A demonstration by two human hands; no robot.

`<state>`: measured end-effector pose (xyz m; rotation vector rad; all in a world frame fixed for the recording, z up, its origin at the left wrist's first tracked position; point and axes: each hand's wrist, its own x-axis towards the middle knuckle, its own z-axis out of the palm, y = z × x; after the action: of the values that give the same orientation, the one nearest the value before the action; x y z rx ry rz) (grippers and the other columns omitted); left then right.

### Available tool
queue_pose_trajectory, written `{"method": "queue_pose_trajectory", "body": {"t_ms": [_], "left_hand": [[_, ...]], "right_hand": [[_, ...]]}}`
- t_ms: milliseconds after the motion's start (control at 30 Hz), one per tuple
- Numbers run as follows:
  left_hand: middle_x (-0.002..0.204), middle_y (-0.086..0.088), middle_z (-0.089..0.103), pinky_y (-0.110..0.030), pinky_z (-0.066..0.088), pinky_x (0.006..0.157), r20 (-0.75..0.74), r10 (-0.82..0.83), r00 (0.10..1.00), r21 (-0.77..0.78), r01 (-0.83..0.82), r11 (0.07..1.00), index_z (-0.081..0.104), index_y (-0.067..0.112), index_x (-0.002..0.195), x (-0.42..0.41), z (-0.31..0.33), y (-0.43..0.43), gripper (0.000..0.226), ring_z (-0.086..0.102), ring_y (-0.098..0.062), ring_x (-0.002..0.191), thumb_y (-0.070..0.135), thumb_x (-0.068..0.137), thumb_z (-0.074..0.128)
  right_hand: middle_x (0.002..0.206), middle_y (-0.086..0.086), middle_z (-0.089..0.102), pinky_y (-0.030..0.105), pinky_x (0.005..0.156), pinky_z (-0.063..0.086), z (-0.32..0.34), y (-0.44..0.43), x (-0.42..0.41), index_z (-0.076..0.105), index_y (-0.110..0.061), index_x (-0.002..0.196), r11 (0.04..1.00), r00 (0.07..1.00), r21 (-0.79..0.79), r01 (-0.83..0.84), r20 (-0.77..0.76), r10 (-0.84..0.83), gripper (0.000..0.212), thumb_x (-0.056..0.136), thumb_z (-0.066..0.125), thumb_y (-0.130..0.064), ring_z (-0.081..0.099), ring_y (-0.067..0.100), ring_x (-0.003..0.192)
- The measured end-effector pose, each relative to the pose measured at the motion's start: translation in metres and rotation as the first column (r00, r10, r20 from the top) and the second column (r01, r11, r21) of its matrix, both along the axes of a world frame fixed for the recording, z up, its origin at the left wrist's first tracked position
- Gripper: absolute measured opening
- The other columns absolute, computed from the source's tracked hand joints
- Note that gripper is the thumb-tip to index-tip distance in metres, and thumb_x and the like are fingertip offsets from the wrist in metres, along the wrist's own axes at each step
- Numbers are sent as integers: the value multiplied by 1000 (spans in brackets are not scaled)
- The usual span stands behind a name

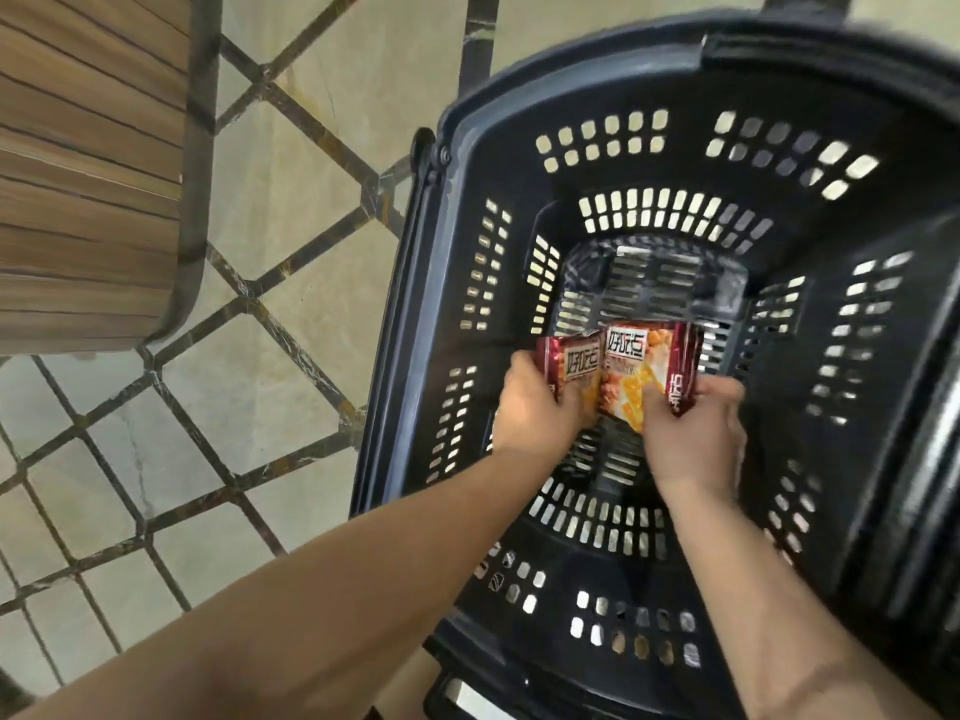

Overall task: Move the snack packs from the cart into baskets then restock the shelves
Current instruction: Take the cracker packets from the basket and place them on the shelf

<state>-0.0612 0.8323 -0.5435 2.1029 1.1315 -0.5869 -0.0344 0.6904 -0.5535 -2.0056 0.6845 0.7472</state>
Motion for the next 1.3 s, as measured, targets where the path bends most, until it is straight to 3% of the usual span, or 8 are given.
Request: {"method": "queue_pose_trajectory", "body": {"t_ms": [133, 333, 500, 667, 767, 900, 1100, 1300], "left_hand": [[104, 14, 63, -9, 52, 71, 113, 15, 993, -108, -3, 994, 47, 27, 123, 0, 82, 6, 29, 62, 8, 89, 29, 100, 65], [113, 8, 75, -35, 57, 96, 256, 182, 949, -315, -96, 944, 57, 36, 122, 18, 236, 33, 27, 73, -11, 103, 41, 98, 66], [111, -1, 78, -30, 62, 79, 382, 212, 900, -490, 3, 872, 65, 23, 122, 46, 394, 47, 22, 76, -21, 99, 30, 103, 55], [112, -7, 78, -43, 61, 89, 495, 170, 852, -489, 111, 865, 65, 17, 125, 64, 535, 51, 30, 74, -32, 105, 33, 102, 54], [117, -6, 77, -45, 54, 99, 540, 177, 823, -518, 159, 841, 71, 20, 122, 61, 605, 48, 31, 73, -29, 109, 35, 102, 53], [116, -7, 77, -45, 50, 101, 632, 132, 764, -496, 268, 826, 74, 22, 119, 54, 676, 39, 31, 74, -27, 108, 38, 99, 57], [115, -14, 76, -40, 59, 89, 748, 81, 659, -478, 449, 755, 77, 20, 113, 53, 746, 26, 59, 71, -33, 104, 64, 74, 80], [116, -27, 72, -35, 57, 85, 816, 1, 578, -458, 646, 611, 71, 11, 118, 29, 785, 7, 33, 65, -35, 99, 33, 96, 60]], "right_hand": [[85, -17, 56, 11, 50, 39, 74, -20, 10, 45, -17, 115, 998, 995, 57, 35, 95, -40, 30, 98, 64, -34, 54, -3, 71], [114, -4, 66, 36, 85, 50, 210, -53, 47, 48, -23, 125, 989, 988, 146, -3, 154, -19, 49, 91, 64, -54, 65, 17, 101], [108, -8, 73, 9, 69, 49, 364, -85, 69, 60, -21, 122, 933, 979, 355, 54, 166, -120, 33, 94, 66, -37, 69, -7, 88], [105, -13, 77, 26, 88, 52, 515, -117, 67, 67, -26, 116, 894, 951, 446, 48, 252, -177, 27, 93, 66, -41, 72, 2, 95], [112, -8, 76, 46, 105, 48, 588, -132, 53, 68, -28, 120, 852, 925, 520, 64, 290, -246, 44, 82, 71, -50, 72, 13, 106], [113, -3, 77, 51, 106, 48, 660, -145, 33, 66, -24, 125, 815, 871, 577, 58, 370, -324, 65, 71, 82, -56, 73, 20, 105], [108, 6, 78, 54, 102, 51, 737, -162, -10, 70, -22, 118, 790, 782, 608, 82, 452, -429, 37, 85, 72, -40, 74, 29, 101], [104, 7, 78, 42, 81, 57, 790, -158, -104, 66, -20, 120, 783, 622, 605, 147, 559, -549, 39, 85, 70, -36, 76, 27, 92]]}}
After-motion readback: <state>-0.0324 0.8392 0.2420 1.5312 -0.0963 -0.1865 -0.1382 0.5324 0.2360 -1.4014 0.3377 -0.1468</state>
